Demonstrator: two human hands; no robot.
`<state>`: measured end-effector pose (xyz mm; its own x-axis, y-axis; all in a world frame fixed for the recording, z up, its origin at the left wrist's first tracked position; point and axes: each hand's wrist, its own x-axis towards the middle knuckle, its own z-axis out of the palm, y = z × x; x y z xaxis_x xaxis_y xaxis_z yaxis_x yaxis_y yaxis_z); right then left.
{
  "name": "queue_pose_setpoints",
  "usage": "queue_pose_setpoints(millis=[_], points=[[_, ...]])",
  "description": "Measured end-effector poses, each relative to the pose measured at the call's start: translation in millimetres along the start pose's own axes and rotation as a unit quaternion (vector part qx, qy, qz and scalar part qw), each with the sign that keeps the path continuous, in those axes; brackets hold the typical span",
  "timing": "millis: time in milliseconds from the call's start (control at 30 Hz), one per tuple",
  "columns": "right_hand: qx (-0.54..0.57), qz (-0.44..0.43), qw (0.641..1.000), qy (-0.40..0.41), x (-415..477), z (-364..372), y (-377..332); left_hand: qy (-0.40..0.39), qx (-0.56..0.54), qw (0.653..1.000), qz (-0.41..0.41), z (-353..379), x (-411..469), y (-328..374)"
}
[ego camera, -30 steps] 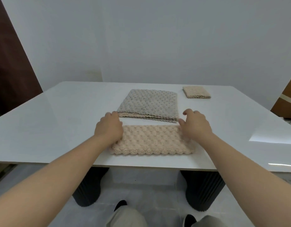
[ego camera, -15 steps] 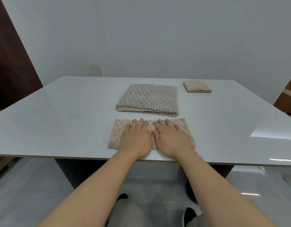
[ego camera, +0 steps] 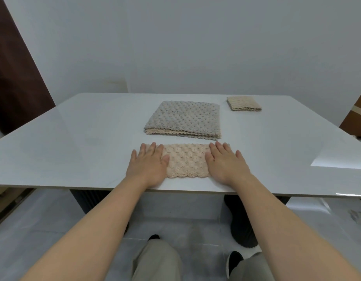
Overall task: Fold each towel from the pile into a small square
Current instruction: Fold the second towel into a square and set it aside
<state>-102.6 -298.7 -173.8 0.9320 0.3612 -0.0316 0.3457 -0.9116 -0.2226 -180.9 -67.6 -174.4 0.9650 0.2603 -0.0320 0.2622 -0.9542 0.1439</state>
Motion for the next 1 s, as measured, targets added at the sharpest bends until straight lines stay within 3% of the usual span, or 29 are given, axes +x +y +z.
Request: queue_pose_setpoints(millis=[300, 367, 467, 567, 800, 1000], points=[[-0.051, 0.05, 0.997, -0.021, -3, -24, 25, -0.034, 0.031, 0.998, -0.038, -14, -6, -19], [-0.053, 0.024, 0.998, 0.007, -2, -30, 17, -0.005, 0.029, 0.999, -0.036, -22, -4, -4], [-0.052, -0.069, 0.995, 0.046, 1, -32, -17, 0.067, 0.0, 0.997, 0.032, -29, 2, 32], [-0.045, -0.114, 0.992, 0.024, 3, -18, -41, 0.047, -0.03, 0.995, 0.082, -18, 6, 54], [-0.027, -0.097, 0.995, -0.017, 4, 3, -32, -0.001, 0.001, 0.995, 0.098, 2, 8, 40], [-0.023, -0.067, 0.997, 0.005, 4, 5, -16, 0.004, -0.002, 0.997, 0.077, 1, 11, 12]])
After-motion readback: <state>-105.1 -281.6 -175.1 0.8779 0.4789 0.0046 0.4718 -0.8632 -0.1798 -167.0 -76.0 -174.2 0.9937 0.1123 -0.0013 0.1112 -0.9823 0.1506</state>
